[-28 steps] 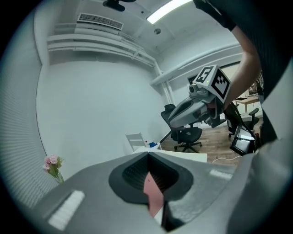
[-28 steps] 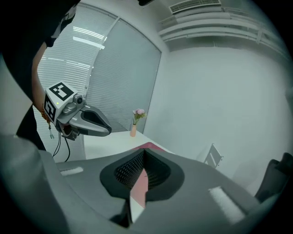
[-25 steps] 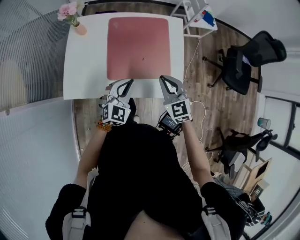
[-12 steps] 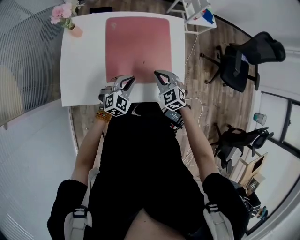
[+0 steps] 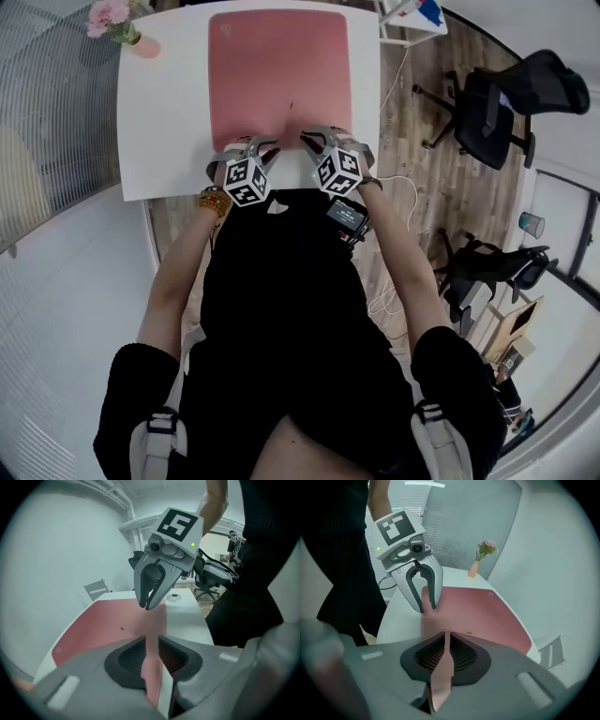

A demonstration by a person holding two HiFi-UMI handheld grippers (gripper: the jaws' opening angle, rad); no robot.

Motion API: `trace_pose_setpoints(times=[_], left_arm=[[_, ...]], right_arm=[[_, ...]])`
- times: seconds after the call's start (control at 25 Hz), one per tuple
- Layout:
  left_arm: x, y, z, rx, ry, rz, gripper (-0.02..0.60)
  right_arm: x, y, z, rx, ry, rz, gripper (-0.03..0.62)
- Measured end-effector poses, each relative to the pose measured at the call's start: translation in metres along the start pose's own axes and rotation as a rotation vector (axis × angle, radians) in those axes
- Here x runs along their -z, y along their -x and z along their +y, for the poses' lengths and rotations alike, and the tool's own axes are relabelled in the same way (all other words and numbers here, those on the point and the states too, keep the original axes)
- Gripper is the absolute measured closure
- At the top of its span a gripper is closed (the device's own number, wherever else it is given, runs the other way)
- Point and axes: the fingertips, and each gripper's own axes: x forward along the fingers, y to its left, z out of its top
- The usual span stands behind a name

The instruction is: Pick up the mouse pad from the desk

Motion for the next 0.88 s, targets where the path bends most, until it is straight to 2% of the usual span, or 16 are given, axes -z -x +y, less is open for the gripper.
trace_pose_setpoints(times=[0.16,0.52,0.88], left_arm=[[0.008,-0.017,-0.011,0.048,0.016,0.038,0.489],[0.017,-0.038,-0.014,0.09,0.044,0.089,0.482],[0.019,-0.046,-0.015,0.113,0.074,0.094,0.472]], right_arm=[[0.009,-0.01,0.01,-0.048,-0.004,0.012,0.522],[0.019,-0.029,0.033,-0.146,0.04,0.029,0.484],[0.018,-0.044,0.049,-0.215,0.092,0.048,0.467]])
